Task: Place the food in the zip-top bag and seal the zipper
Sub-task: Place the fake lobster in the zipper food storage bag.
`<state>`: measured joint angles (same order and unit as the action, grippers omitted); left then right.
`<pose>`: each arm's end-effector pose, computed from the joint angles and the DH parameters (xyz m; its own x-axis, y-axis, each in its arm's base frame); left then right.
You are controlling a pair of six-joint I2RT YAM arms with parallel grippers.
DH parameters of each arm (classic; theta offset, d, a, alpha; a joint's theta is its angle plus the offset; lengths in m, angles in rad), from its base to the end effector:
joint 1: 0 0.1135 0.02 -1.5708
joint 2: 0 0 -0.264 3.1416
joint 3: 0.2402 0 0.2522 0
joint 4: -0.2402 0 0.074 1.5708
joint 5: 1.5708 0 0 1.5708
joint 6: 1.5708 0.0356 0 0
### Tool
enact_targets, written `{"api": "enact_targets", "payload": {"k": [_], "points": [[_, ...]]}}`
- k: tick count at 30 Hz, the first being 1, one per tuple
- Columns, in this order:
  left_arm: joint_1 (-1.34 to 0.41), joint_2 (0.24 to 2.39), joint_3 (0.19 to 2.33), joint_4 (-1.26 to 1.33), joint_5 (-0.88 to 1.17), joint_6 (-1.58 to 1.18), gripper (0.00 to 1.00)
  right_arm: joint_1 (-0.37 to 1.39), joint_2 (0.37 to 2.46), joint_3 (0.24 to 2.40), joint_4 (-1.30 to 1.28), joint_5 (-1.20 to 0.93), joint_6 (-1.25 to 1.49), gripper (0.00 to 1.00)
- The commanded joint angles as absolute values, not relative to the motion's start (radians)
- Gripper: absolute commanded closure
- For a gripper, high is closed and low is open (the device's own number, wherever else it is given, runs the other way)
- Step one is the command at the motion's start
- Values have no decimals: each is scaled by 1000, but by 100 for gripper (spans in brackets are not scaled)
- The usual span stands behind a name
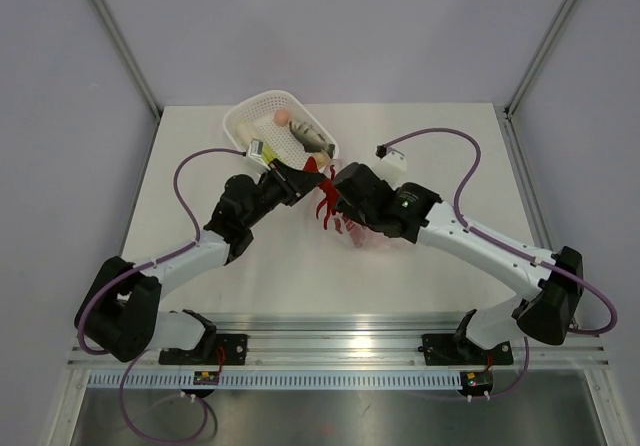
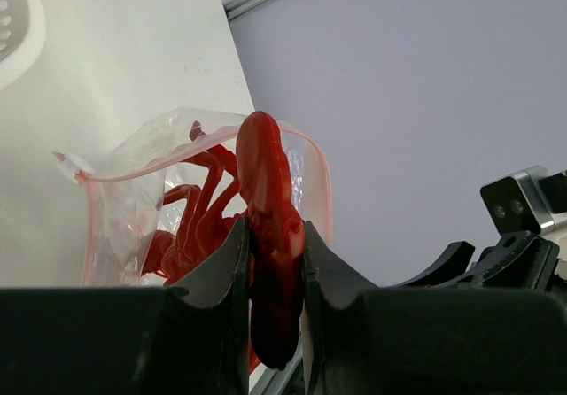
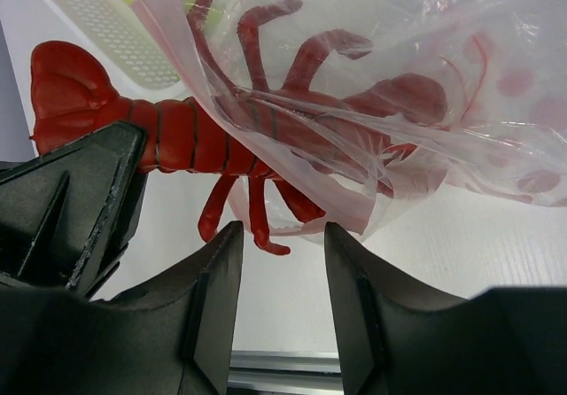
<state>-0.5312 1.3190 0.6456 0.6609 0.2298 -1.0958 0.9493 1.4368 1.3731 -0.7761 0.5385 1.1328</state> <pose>0.2475 -0.1548 0.2619 -0.6182 -0.6411 -0.4548 0.3058 0.3368 -0.8905 0.1912 0.2356 0.3416 -0.6354 0.4480 -0.6289 0.1811 0.8782 0.4427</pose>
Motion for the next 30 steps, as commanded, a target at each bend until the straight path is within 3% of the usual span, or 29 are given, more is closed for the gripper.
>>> {"api": "enact_targets", "payload": {"k": [1,17,21,22,23,24,30], "points": [[-538,1279,649,758,195,-1092,100,962,1440,1370,-801,580,1225,52],[-543,1246,641,732,163,-1085,100,963,1456,1316,-796,607,1285,54],[-545,1236,641,732,160,-1089,100,963,1474,1322,-801,638,1285,73],[-545,1235,640,730,155,-1089,100,963,1471,1322,-801,643,1284,80],[-545,1232,641,724,150,-1089,100,965,1465,1310,-790,643,1276,95],[-545,1230,644,721,149,-1089,100,965,1457,1299,-776,643,1270,100],[-545,1223,692,646,98,-1115,100,963,1387,1180,-605,604,1183,100]]}}
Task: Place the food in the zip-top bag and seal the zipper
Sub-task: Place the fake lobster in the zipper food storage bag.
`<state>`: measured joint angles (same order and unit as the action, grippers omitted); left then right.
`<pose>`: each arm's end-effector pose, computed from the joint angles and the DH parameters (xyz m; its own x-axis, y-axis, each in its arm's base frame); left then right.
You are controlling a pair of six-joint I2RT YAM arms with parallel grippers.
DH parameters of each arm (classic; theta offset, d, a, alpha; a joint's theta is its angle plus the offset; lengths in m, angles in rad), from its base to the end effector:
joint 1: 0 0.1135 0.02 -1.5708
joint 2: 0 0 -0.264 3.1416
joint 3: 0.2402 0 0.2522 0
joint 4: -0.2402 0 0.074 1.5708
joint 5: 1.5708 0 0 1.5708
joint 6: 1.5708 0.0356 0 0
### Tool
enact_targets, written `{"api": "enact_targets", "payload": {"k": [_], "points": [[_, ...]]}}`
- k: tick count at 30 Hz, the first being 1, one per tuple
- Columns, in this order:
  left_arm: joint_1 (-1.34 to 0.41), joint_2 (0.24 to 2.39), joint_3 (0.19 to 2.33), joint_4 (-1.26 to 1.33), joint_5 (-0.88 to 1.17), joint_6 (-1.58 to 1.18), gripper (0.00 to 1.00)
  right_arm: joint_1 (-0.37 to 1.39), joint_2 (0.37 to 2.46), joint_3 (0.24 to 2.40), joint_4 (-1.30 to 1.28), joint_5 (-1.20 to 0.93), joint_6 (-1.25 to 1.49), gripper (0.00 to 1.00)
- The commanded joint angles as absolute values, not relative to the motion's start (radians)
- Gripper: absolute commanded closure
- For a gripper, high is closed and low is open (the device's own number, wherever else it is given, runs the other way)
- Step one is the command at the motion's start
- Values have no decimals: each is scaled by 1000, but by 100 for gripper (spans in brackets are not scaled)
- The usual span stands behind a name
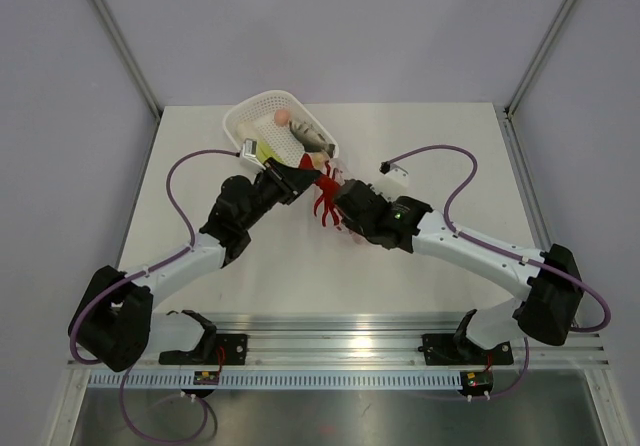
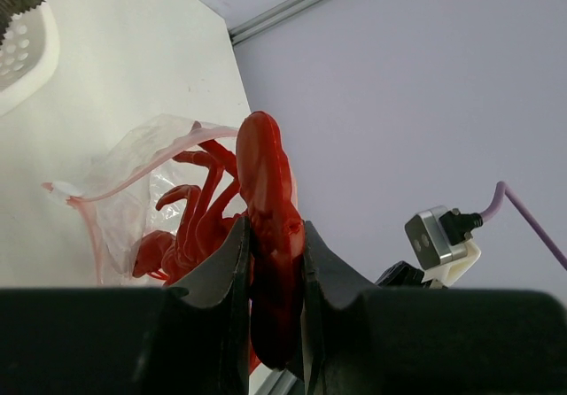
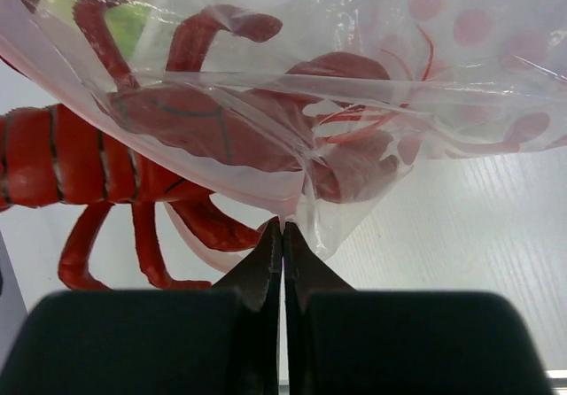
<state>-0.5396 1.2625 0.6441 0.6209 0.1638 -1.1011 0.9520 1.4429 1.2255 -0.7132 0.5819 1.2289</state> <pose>0.2401 -0.1506 0.2722 -0.5758 -0.6806 -0.4530 0.2947 0.3440 -0.8915 0.1902 0.2334 0.2979 -0.6177 0.4895 -0.6155 0.2740 0.8676 0.4150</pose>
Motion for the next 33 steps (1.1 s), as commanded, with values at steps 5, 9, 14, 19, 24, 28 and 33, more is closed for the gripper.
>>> {"api": "enact_targets", "payload": {"k": [5,9,14,19,24,28,33], "points": [[-545,1224,710,601,52,-1140,100,965,1353,1130,-489,565,1114,100],[-545,1236,716,586,34,-1146,100,971,1365,1154,-488,552,1069,100],[-545,1246,735,565,23,-1141,100,974,1325,1118,-445,543,1019,100],[-545,1249,761,502,9,-1138,100,974,1289,1111,-410,505,907,100],[-552,1262,819,417,11,-1124,100,974,1263,1101,-416,465,862,100],[-561,1227,818,371,-70,-1108,100,976,1246,1086,-405,437,830,100],[-563,1223,841,334,-80,-1114,100,976,1264,1109,-437,422,807,100]]}}
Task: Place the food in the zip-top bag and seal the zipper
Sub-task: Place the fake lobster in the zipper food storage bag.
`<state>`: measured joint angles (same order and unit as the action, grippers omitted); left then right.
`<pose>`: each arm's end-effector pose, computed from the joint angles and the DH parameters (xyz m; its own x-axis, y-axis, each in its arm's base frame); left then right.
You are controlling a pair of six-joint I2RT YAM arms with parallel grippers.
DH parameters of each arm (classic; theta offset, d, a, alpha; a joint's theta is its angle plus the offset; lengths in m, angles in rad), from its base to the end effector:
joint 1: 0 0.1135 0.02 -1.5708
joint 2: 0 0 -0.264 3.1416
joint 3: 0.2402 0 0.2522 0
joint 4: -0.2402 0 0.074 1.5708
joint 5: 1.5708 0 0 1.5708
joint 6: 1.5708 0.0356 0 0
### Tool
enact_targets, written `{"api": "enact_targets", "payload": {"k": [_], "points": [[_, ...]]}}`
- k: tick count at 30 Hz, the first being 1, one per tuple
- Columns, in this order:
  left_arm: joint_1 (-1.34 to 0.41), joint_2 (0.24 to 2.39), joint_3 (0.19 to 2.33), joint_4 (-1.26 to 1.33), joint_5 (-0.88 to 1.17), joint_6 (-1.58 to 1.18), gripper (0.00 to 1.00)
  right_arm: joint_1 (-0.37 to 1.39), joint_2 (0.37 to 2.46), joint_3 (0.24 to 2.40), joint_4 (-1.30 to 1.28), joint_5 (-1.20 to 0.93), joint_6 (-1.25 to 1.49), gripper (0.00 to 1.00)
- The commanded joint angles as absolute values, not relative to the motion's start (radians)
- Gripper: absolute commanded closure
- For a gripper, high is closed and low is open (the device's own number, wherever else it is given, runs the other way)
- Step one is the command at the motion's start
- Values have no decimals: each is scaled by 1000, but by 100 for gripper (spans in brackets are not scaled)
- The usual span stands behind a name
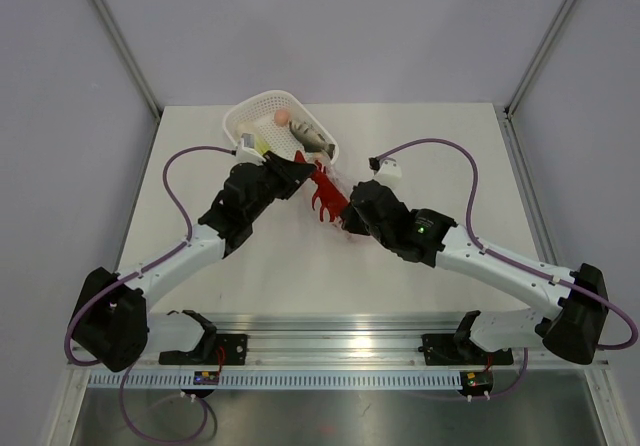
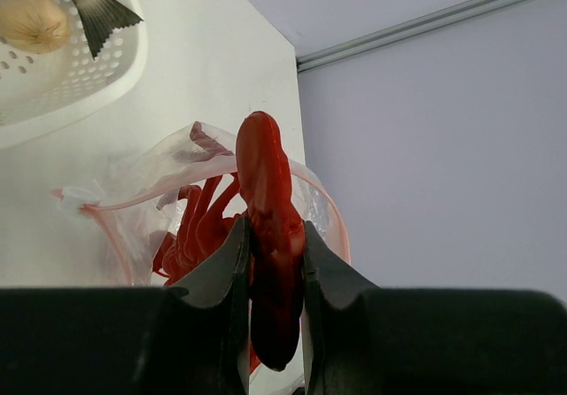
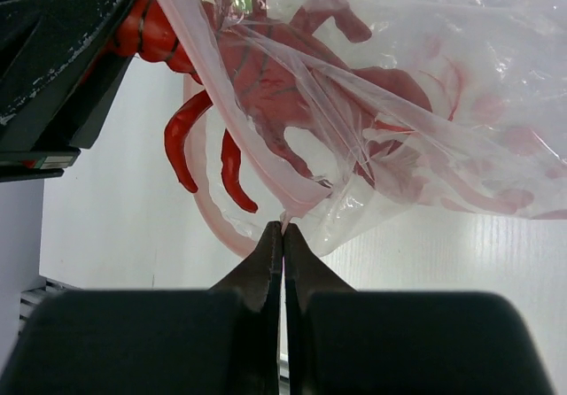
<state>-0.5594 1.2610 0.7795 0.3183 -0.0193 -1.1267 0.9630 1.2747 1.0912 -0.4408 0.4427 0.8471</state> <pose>0.2483 -0.1547 0.2869 -0.5237 -0.7373 -0.4268 0.0967 0.4463 -0.8897 0.1729 0.2219 0.3182 -0.6281 0.2828 -0.7249 -0.1096 0.8902 0.4422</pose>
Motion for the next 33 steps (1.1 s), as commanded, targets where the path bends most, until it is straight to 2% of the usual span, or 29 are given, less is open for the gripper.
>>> {"api": "enact_targets", "payload": {"k": [1,7,16,21,29,30,31,33], "points": [[-563,1224,842,330,-84,-1115,100,974,1262,1106,-436,413,807,100],[-574,1239,839,347,-84,-1118,100,974,1258,1100,-420,383,808,100],[-583,1266,835,354,80,-1066,100,974,1256,1158,-411,390,732,100],[-612,1267,805,348,89,-1043,100,974,1249,1166,-393,391,713,100],[-692,1281,788,314,93,-1016,100,974,1171,1089,-364,491,785,100],[-692,1272,784,313,97,-1011,94,974,1151,1082,-374,512,817,100],[-692,1261,779,314,100,-1008,79,974,1140,1065,-376,537,825,100],[-692,1227,770,316,95,-979,62,974,1114,1051,-380,554,850,100]]}}
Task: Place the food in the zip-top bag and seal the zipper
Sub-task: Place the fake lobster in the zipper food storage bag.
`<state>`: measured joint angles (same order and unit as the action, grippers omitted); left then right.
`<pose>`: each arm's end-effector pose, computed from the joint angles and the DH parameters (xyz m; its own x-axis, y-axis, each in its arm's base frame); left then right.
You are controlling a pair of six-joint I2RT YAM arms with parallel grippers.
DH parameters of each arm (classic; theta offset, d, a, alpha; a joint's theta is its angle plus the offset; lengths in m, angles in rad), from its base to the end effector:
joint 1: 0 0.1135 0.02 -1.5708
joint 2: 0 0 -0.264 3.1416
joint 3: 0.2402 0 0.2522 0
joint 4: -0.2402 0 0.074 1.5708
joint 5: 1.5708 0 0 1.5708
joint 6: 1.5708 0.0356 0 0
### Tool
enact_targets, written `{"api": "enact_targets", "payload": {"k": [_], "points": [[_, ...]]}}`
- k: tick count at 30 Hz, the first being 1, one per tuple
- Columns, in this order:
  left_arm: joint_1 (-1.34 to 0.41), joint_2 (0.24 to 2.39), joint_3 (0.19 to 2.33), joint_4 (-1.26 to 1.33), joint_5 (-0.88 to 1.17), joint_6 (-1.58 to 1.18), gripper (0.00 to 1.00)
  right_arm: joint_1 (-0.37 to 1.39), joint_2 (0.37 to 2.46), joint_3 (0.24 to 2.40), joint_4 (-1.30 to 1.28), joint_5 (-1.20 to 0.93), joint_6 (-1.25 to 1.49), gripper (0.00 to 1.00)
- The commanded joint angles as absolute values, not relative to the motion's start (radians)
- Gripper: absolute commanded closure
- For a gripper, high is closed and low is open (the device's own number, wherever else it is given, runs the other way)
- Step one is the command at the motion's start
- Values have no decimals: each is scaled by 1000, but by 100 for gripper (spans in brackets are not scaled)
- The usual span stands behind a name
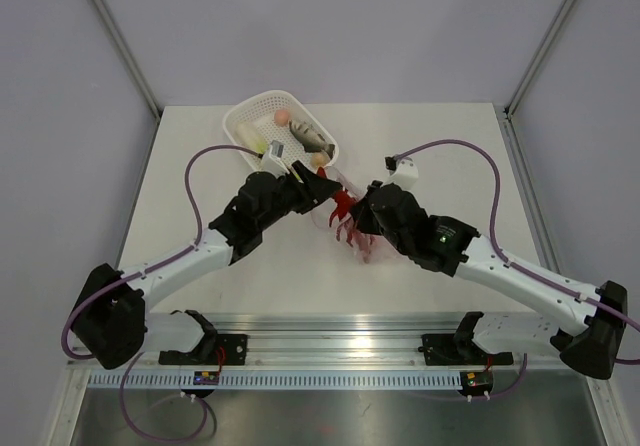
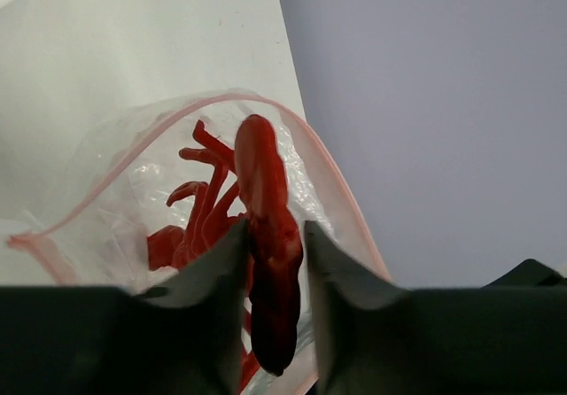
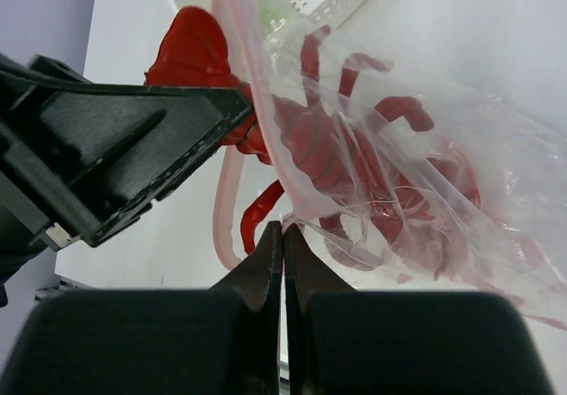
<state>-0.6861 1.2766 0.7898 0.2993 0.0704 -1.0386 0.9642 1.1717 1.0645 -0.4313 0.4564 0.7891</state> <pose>0.2271 -0.1892 0.2842 -0.6638 -0.5674 -0.4872 0.2235 0.4712 -0.8532 0.1602 0.2033 0.3359 -0.5763 0.2870 -0.7652 -0.1601 0.8785 0.4501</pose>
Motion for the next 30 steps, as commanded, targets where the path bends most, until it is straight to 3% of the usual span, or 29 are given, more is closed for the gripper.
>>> {"api": "enact_targets", "payload": {"k": [1,3,7,13,15,17,20,22,24,27,30], "points": [[-692,1215,770,308,94,-967,44,974,1108,1039,-380,563,856,100],[-693,1189,782,287,91,-919,30,973,1091,1028,-383,566,870,100],[-692,1129,816,212,104,-836,28,974,1066,996,-385,575,891,100],[-690,1025,860,92,61,-710,69,973,1040,983,-385,577,913,100],[-692,1006,870,48,28,-665,79,973,1025,982,-391,580,914,100],[-690,1002,859,11,3,-649,81,974,1019,982,-393,581,914,100],[-677,1005,821,3,5,-643,77,974,1005,980,-403,586,916,100],[-673,1017,807,3,8,-640,57,973,994,979,-411,589,920,100],[-669,1023,782,3,8,-630,52,973,986,980,-416,588,919,100],[-657,1022,749,3,9,-634,52,973,979,980,-423,588,920,100],[-652,996,717,14,9,-627,60,973,977,979,-425,586,927,100]]}}
